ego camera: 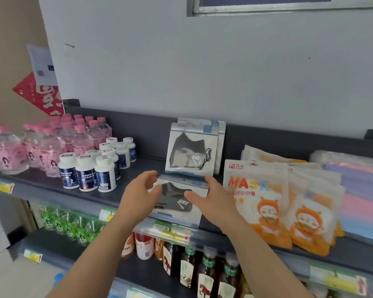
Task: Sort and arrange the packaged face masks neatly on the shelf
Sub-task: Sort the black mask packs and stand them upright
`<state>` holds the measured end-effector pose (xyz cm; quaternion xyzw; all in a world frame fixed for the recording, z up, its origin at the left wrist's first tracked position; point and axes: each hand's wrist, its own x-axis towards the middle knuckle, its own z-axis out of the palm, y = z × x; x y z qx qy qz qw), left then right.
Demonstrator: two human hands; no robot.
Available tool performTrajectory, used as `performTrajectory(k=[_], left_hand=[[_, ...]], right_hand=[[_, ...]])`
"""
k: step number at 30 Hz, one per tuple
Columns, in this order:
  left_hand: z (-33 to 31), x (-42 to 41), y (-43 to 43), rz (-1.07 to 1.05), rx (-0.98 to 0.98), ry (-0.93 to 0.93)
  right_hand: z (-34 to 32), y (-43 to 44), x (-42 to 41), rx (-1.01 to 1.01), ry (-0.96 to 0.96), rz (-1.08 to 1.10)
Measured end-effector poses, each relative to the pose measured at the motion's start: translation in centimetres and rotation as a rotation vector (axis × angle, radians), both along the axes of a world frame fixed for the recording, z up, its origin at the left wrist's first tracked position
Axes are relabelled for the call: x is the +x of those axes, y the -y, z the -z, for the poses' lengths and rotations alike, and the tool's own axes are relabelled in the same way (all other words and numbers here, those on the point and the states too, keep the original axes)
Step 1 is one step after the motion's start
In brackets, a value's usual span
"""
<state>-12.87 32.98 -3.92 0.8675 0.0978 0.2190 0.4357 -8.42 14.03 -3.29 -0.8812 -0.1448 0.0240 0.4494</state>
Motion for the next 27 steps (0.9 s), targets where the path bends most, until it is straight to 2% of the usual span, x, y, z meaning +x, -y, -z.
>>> performTrajectory(k=[3,8,12,16,18,21,27], left_hand=[[0.0,2.0,-1.3,-0.008,-0.008,-0.093],[0.5,5.6,-2.7,-0.017,-0.048,-0.327],[0.4,7.5,-3.6,-0.045,-0.234,-0.372],[0.7,8.4,-4.8,0.027,-0.205,-0.423],[0.9,9.0,-5.3,0.109,-0.243,-0.37],[0.3,9.3,-5.9,0.251,-0.434,-0.192],[-1.9,13.7,-5.8,0.269,-0.392,0.16]], right_hand=[[0.3,-0.9,1.7,-0.006,-0.075,0.027],[0.7,-1.9,3.1,0.193,-0.239,0.094],[1.4,-2.6,3.9,0.305,-0.328,0.141],[1.7,-3.4,4.1,0.432,-0.39,0.192],[1.9,-3.6,4.2,0.426,-0.356,0.238],[1.5,-4.0,4.6,0.413,-0.266,0.294],[-1.9,-6.5,8.1,0.38,0.124,0.396]])
